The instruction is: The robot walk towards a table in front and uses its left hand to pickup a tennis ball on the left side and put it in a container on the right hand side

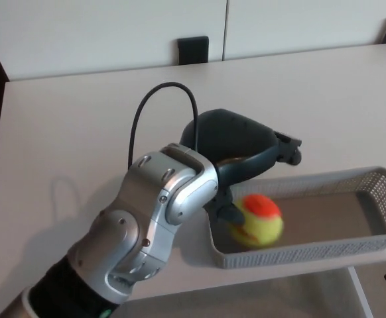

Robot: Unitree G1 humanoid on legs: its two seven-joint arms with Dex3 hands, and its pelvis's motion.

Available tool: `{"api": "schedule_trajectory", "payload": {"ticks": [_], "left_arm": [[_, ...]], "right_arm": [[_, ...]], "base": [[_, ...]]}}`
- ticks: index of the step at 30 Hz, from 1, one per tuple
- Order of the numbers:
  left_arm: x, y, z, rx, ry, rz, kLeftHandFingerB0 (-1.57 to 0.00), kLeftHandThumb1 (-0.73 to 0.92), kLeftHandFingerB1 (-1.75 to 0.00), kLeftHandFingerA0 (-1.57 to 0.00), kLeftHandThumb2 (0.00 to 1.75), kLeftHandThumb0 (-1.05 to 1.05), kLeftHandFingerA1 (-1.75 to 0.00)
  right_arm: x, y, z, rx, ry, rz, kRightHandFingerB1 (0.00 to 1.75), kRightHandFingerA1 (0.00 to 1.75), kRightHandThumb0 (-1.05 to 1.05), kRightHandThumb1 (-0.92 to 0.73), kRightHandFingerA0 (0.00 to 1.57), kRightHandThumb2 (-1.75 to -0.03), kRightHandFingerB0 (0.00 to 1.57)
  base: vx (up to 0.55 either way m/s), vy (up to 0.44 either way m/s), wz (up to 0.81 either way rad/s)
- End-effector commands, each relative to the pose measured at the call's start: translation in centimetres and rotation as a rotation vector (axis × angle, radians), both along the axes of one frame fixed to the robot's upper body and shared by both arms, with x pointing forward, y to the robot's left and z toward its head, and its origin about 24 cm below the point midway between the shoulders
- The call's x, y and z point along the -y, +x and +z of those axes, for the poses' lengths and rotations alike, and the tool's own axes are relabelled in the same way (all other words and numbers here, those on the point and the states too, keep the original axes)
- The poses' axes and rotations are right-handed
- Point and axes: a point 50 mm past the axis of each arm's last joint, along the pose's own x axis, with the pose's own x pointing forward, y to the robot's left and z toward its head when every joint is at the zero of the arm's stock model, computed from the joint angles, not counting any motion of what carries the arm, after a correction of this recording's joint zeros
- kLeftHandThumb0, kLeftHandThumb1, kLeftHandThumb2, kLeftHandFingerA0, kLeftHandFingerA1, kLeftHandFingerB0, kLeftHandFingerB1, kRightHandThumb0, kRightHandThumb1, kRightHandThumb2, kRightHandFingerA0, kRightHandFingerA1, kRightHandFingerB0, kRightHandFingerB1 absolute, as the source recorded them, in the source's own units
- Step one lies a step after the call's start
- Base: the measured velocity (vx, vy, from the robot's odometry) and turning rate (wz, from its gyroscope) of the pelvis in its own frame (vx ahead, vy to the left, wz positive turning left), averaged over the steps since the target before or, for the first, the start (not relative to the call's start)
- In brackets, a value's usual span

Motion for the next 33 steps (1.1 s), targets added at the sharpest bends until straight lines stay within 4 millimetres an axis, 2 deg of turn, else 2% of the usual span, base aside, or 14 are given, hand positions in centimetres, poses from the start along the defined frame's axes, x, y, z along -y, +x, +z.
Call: {"api": "schedule_trajectory", "payload": {"ticks": [1, 2, 5, 6, 14, 15, 17, 21, 22, 26, 27, 31, 32, 33], "left_arm": [[-0.2, 0.1, -0.3, 0.026, 0.042, 0.03, -0.07, 0.34, -0.23, -0.07, 0.69, -0.92, -0.02], [-0.3, -0.1, -0.4, 0.024, 0.051, 0.029, 0.0, 0.32, -0.22, 0.0, 0.69, -1.05, -0.18], [-0.4, -0.3, -0.6, 0.022, 0.065, 0.029, 0.0, 0.32, -0.22, 0.0, 0.69, -1.05, -0.18], [-0.5, -0.2, -0.3, 0.02, 0.066, 0.033, 0.0, 0.32, -0.25, 0.0, 0.88, -0.69, -0.06], [-1.1, -0.5, 0.2, -0.005, 0.046, 0.042, 0.0, 0.34, -0.23, -0.01, 0.89, -0.72, -0.05], [-1.6, -0.9, 0.9, 0.012, 0.009, 0.041, 0.0, 0.4, -0.27, -0.1, 0.8, -0.99, -0.12], [-2.9, -1.7, 2.6, 0.064, -0.068, 0.036, -0.01, 0.43, -0.27, -0.08, 0.92, -0.75, -0.17], [-5.7, -3.6, 6.1, 0.195, -0.17, 0.024, -0.01, 0.46, -0.32, -0.08, 0.92, -0.78, -0.27], [-6.2, -3.9, 6.6, 0.214, -0.184, 0.022, -0.06, 0.55, -0.35, -0.06, 0.57, -0.94, -0.36], [-8.7, -6.0, 8.1, 0.28, -0.265, 0.025, -0.06, 0.45, -0.39, -0.07, 0.78, -0.94, -0.39], [-10.3, -7.0, 8.6, 0.294, -0.309, 0.054, 0.0, 0.15, -0.51, 0.0, 0.85, -0.4, -0.52], [-14.2, -9.9, 9.6, 0.375, -0.393, 0.121, 0.0, 0.18, -0.51, -0.02, 0.86, -0.4, -0.54], [-14.9, -10.2, 9.8, 0.388, -0.419, 0.13, -0.12, 0.55, -0.38, -0.08, 0.58, -0.81, -0.57], [-15.2, -10.4, 9.8, 0.394, -0.43, 0.132, -0.12, 0.55, -0.38, -0.08, 0.58, -0.81, -0.57]], "right_arm": [[0.5, -0.3, 0.2, -0.015, -0.021, 0.01, 0.42, 0.49, -0.35, -0.67, 0.6, -0.59, 0.48], [0.5, -0.4, 0.1, -0.025, -0.029, 0.016, 0.41, 0.48, -0.38, -0.68, 0.6, -0.59, 0.47], [0.5, -0.5, -0.1, -0.042, -0.041, 0.025, 0.41, 0.48, -0.38, -0.68, 0.6, -0.59, 0.47], [0.5, -0.3, 0.1, -0.036, -0.039, 0.029, 0.42, 0.49, -0.36, -0.68, 0.61, -0.59, 0.48], [0.4, -0.4, -0.2, -0.042, -0.034, 0.031, 0.42, 0.49, -0.36, -0.68, 0.6, -0.59, 0.48], [0.4, -0.6, -0.3, -0.045, -0.032, 0.028, 0.42, 0.49, -0.35, -0.68, 0.6, -0.6, 0.48], [0.5, -1.0, -0.5, -0.053, -0.031, 0.025, 0.41, 0.48, -0.35, -0.67, 0.61, -0.59, 0.48], [0.5, -1.3, -1.0, -0.07, -0.019, 0.009, 0.41, 0.48, -0.34, -0.67, 0.6, -0.59, 0.48], [0.5, -1.3, -1.0, -0.074, -0.019, 0.007, 0.41, 0.48, -0.35, -0.67, 0.6, -0.59, 0.49], [0.8, -2.2, -1.5, -0.1, -0.029, 0.012, 0.41, 0.48, -0.35, -0.67, 0.6, -0.59, 0.49], [0.9, -2.6, -1.7, -0.113, -0.033, 0.01, 0.41, 0.48, -0.36, -0.67, 0.61, -0.59, 0.49], [0.9, -3.9, -2.7, -0.149, -0.027, 0.004, 0.41, 0.49, -0.35, -0.67, 0.6, -0.59, 0.48], [0.9, -3.9, -2.8, -0.153, -0.022, 0.005, 0.41, 0.48, -0.34, -0.67, 0.59, -0.6, 0.48], [0.8, -4.0, -2.9, -0.155, -0.02, 0.005, 0.41, 0.48, -0.34, -0.67, 0.59, -0.6, 0.48]], "base": [[0.0, 0.0, 0.0], [0.0, 0.0, 0.0], [0.0, 0.0, 0.0], [0.0, 0.0, 0.0], [0.0, 0.0, 0.0], [0.0, 0.0, 0.0], [0.0, 0.0, 0.0], [0.0, 0.0, 0.0], [0.0, 0.0, 0.0], [0.0, 0.0, 0.0], [0.0, 0.0, 0.0], [0.0, 0.0, 0.0], [0.0, 0.0, 0.0], [0.0, 0.0, 0.0]]}}
